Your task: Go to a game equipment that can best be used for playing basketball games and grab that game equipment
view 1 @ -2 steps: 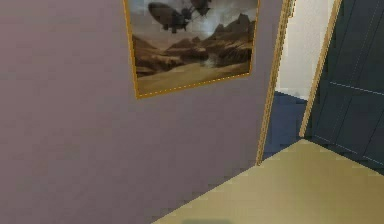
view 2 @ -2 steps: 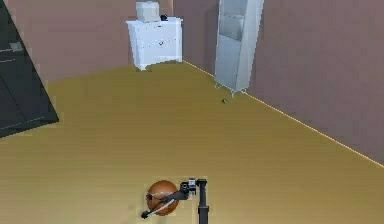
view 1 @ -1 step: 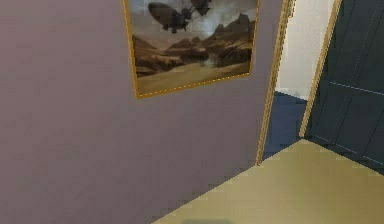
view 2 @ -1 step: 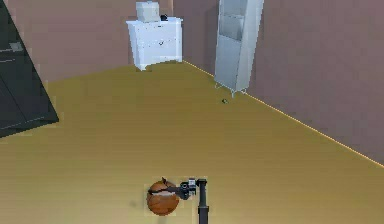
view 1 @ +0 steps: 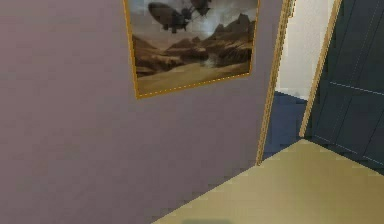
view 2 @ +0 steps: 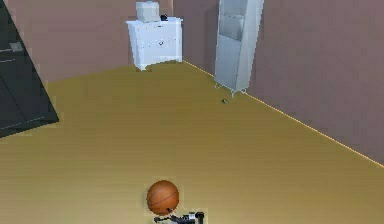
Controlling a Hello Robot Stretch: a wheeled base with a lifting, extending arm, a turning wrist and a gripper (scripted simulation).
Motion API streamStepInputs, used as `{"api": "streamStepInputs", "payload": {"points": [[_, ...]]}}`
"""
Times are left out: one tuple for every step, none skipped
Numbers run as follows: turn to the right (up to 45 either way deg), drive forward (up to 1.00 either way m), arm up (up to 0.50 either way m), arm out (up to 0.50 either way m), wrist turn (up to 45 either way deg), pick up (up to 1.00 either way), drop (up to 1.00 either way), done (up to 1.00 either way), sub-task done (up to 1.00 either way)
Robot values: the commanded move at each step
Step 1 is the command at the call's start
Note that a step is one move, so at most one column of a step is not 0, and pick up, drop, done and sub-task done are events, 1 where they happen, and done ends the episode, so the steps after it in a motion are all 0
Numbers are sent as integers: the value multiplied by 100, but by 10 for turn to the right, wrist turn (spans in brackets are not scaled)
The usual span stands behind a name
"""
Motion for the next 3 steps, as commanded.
{"api": "streamStepInputs", "payload": {"points": [[0,0,0,0,0,100,0,0,0],[0,0,10,0,0,0,0,0,0],[0,0,0,0,0,0,0,100,0]]}}
